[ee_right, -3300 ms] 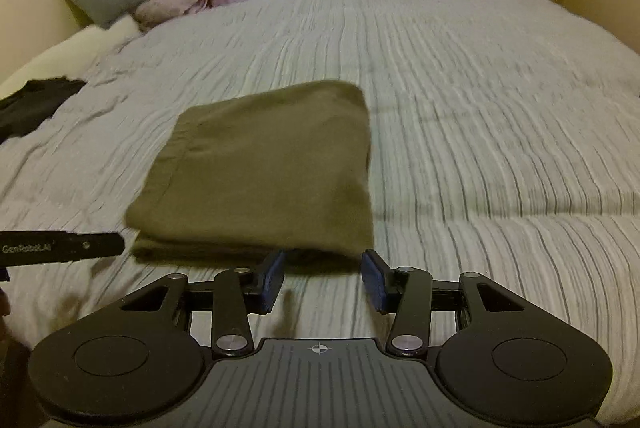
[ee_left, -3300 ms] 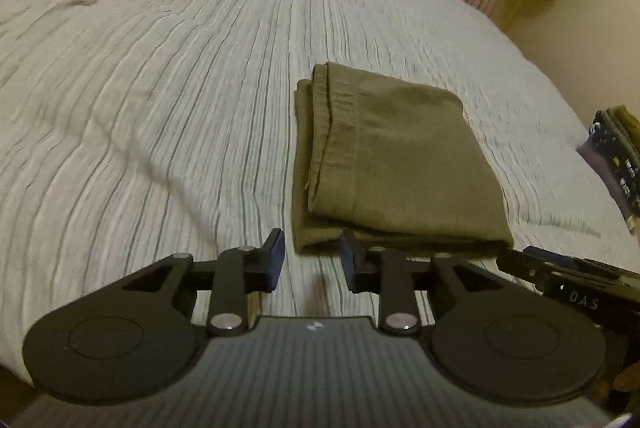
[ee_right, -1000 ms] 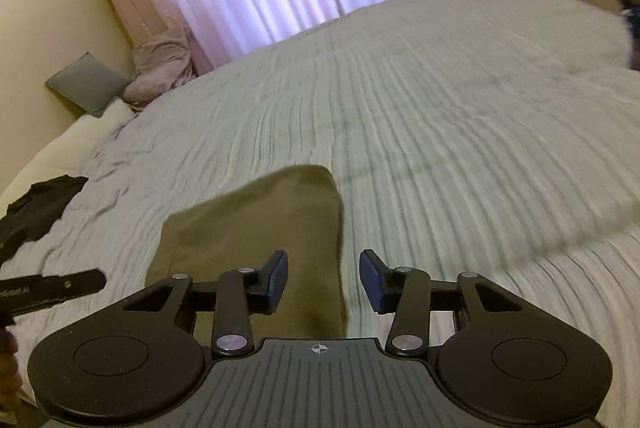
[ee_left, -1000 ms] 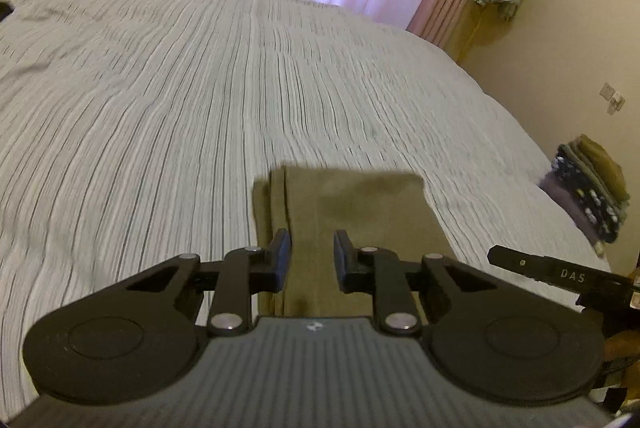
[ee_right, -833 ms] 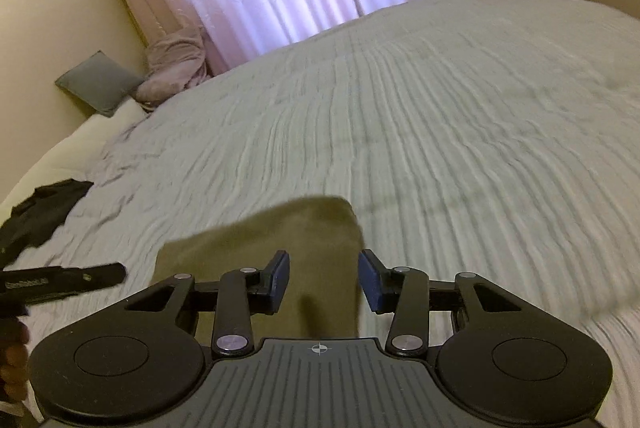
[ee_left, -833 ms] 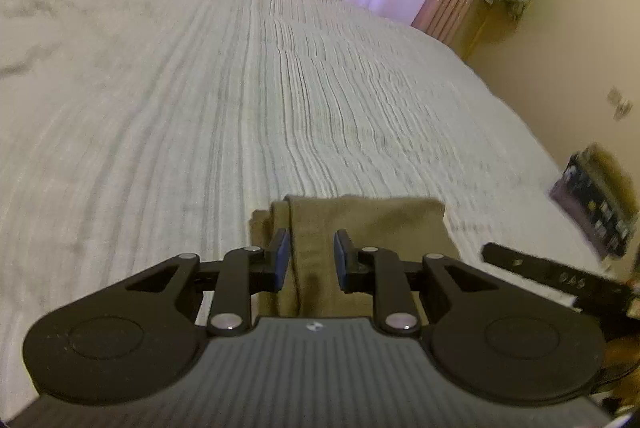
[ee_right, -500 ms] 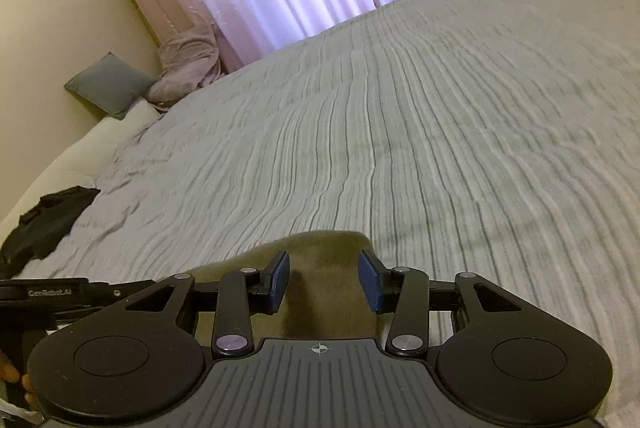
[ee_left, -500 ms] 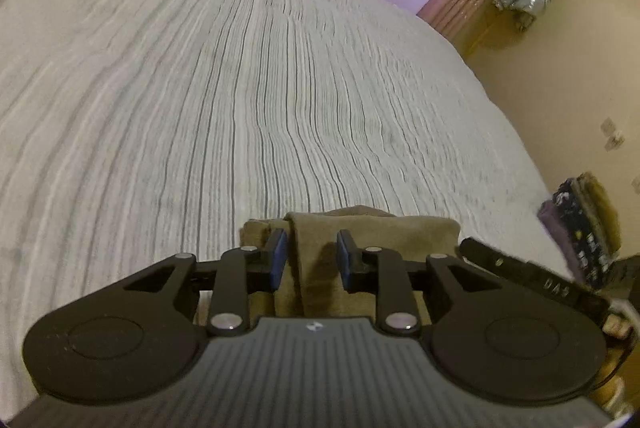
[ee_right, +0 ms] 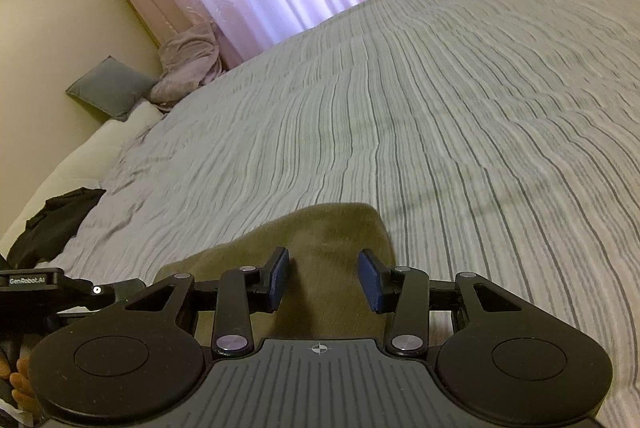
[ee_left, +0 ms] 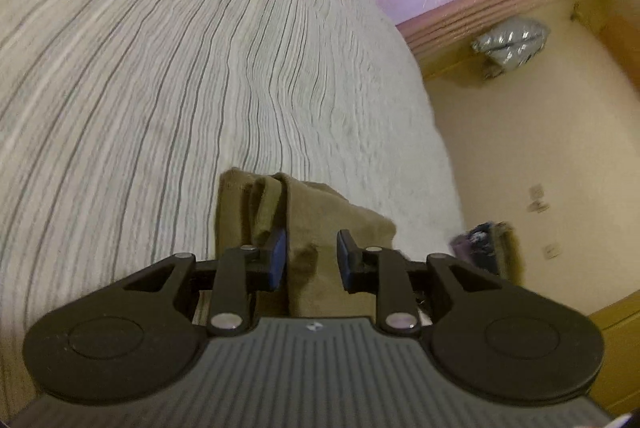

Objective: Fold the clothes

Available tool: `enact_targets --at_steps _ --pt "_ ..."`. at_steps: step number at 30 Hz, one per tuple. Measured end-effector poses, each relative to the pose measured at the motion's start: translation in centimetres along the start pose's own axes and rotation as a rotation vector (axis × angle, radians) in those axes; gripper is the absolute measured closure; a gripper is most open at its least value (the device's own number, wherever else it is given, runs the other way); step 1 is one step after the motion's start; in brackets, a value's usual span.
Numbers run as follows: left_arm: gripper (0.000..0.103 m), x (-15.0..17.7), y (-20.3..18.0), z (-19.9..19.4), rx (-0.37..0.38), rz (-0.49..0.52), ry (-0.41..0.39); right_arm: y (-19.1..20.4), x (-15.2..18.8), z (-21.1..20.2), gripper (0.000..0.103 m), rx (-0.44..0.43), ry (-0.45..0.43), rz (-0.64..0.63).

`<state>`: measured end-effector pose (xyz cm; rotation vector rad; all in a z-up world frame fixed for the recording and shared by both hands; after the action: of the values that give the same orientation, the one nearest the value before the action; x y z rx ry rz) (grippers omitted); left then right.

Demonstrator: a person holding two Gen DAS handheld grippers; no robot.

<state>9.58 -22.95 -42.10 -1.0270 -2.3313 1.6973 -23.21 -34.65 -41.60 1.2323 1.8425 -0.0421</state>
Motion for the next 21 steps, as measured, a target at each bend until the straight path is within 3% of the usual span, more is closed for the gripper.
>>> enact_targets --at_steps 5,8,10,13,15,18,21 --pt "0.083 -1.7 1.1 1.5 0.061 -0.021 -0.007 0.0 0.0 0.1 0.059 0.005 0.000 0.001" --pt "0.100 -1.8 1.2 2.0 0.067 0.000 -0.022 0.1 0.0 0.2 0.059 0.011 -0.002 -0.007" --pt "0.103 -1.8 1.2 1.7 0.079 0.029 -0.059 0.1 0.1 0.3 0.059 0.013 -0.003 -0.009" --pt "0.103 -1.2 0.2 0.1 0.053 0.169 -0.176 0.3 0.2 0.4 0.059 0.022 -0.006 -0.030" --pt "0.103 -0.3 0.0 -0.2 -0.011 0.256 -0.208 0.7 0.4 0.6 0.059 0.037 -0.008 -0.061" --pt "0.103 0.8 1.2 0.2 -0.078 0.256 -0.181 1.3 0.8 1.1 0.059 0.064 -0.009 -0.108" --pt "0.103 0.7 0.7 -0.2 -0.071 0.241 -0.181 1.6 0.7 1.1 0.059 0.076 -0.009 -0.127"
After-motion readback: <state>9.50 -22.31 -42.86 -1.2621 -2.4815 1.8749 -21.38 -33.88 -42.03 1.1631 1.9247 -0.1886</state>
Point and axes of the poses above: each gripper's, at about its wrist camera, not at the fingertips, and z roughly the way its jaws point, y to its left, x to its underside, the point moved 3 cm from there along z, roughly the way its jaws point, and after that the axes turned 7 degrees about x, right-handed, at the moved point
